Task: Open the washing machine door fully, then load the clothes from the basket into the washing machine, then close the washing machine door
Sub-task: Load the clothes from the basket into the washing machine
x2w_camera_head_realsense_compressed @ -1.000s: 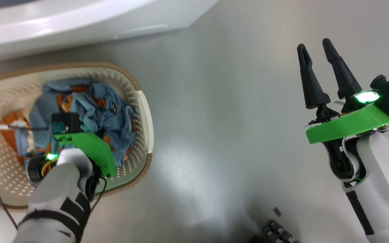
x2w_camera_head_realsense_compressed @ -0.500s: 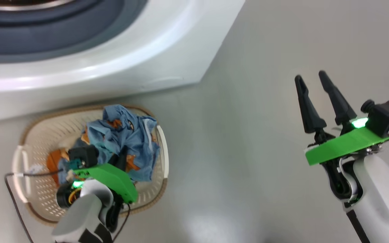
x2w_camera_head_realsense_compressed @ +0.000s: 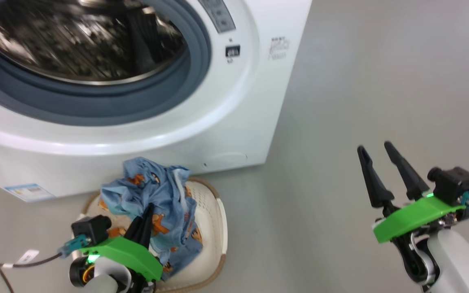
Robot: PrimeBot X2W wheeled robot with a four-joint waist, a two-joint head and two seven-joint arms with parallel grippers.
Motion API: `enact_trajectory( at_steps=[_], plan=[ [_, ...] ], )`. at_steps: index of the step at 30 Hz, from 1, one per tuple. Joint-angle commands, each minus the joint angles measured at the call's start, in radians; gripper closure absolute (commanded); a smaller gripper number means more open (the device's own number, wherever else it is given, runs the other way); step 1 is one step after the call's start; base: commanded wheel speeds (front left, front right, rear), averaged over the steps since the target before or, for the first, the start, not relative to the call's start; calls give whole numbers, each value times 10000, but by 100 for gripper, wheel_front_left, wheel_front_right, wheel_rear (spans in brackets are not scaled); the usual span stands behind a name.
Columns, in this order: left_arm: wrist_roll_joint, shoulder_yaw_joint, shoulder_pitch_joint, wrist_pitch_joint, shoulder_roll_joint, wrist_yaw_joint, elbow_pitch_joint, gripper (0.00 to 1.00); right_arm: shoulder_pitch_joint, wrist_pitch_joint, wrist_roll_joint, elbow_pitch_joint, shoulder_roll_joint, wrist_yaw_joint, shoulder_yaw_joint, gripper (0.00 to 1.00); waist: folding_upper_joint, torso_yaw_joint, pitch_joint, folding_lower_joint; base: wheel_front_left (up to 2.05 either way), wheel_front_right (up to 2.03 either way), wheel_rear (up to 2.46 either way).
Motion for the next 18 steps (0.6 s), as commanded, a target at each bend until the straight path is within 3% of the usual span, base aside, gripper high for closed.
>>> enact_trajectory(
  at_steps=[1,9,18],
  plan=[
    [115,433,142,-133,273,-37,-408,100,239,-80,91,-148,-198,75,146,0,0,580,-1200,0,0,0,0],
    [1330,1541,1601,-136,482,751,-3189,100,866,-80,84,-46,-205,75,86,0,0,904,-2157,0,0,0,0],
    [2585,1905,2596,-136,815,1708,-5839,100,1148,-80,69,-72,-282,75,125,0,0,1088,-2511,0,0,0,0]
  ],
)
